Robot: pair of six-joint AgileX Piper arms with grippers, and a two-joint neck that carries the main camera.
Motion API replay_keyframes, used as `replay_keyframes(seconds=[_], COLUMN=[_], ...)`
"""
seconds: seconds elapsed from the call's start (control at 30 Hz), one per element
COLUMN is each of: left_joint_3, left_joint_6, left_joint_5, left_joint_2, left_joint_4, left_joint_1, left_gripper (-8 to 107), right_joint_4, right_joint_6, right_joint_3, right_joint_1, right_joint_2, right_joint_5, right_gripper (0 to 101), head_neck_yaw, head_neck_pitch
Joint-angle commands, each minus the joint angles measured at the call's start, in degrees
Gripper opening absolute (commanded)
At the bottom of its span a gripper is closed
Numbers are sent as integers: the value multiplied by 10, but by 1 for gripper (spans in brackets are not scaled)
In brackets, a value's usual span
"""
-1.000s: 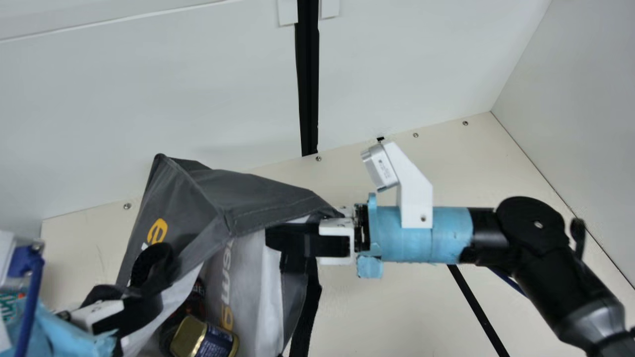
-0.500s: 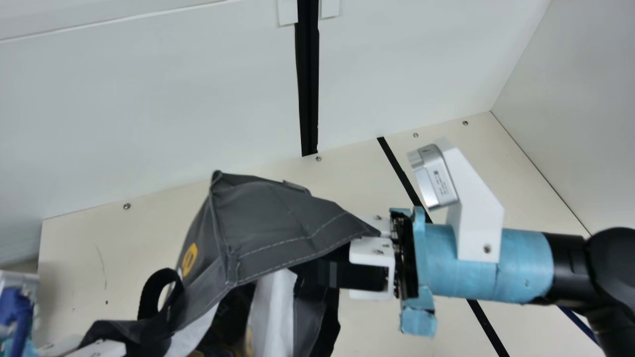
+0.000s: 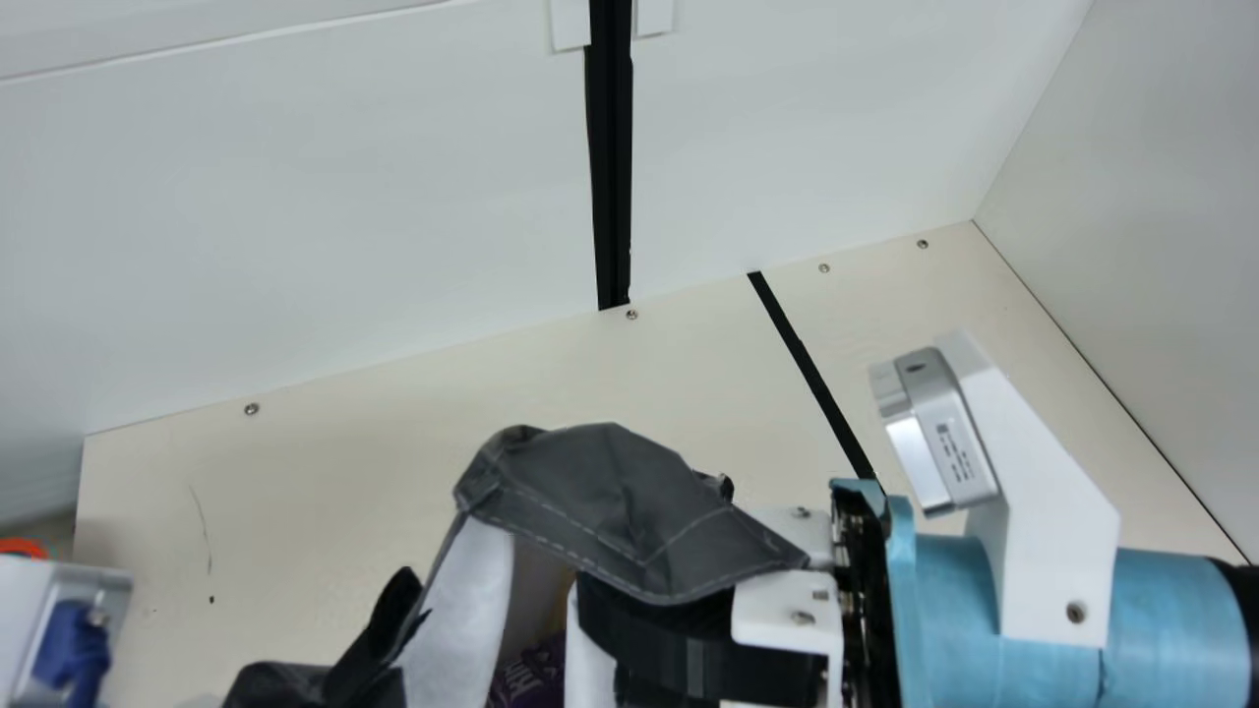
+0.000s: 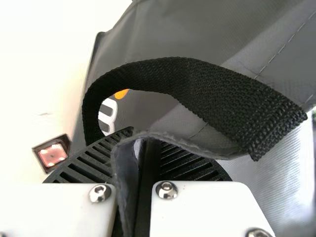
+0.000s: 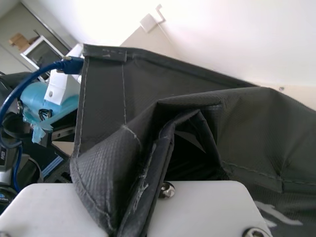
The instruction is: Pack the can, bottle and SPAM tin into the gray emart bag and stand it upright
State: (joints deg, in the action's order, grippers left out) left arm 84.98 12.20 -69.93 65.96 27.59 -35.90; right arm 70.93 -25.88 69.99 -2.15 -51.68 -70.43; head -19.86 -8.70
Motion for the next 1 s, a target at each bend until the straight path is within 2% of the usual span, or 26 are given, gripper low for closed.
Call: replay_keyframes(seconds=[0.0, 0.23, 0.5, 0.73, 0.97], left_joint_3=[0, -4, 19, 75, 163], left_joint_6=[1, -33, -113, -173, -208], left_joint_5=[0, 0, 0, 0, 0], left_joint_2=[7, 49, 117, 188, 279], left_joint_4=[9, 52, 95, 119, 127], left_joint_1=[-4, 3, 40, 71, 85], left_gripper=[-8, -8, -8, -8, -8], right_joint_4=[-36, -90, -85, -57, -33], right_joint_6=[23, 30, -33, -110, -178], right_joint_3=[0, -8, -20, -9, 21], right_joint_1=[6, 24, 8, -22, -50], right_joint_2=[0, -16, -70, -143, -231], right_joint_5=[5, 5, 5, 5, 5], right_gripper=[0, 0, 0, 0, 0], head_neck_yaw=[-1, -1, -1, -1, -1], head_neck_pitch=[-13, -13, -13, -13, -13])
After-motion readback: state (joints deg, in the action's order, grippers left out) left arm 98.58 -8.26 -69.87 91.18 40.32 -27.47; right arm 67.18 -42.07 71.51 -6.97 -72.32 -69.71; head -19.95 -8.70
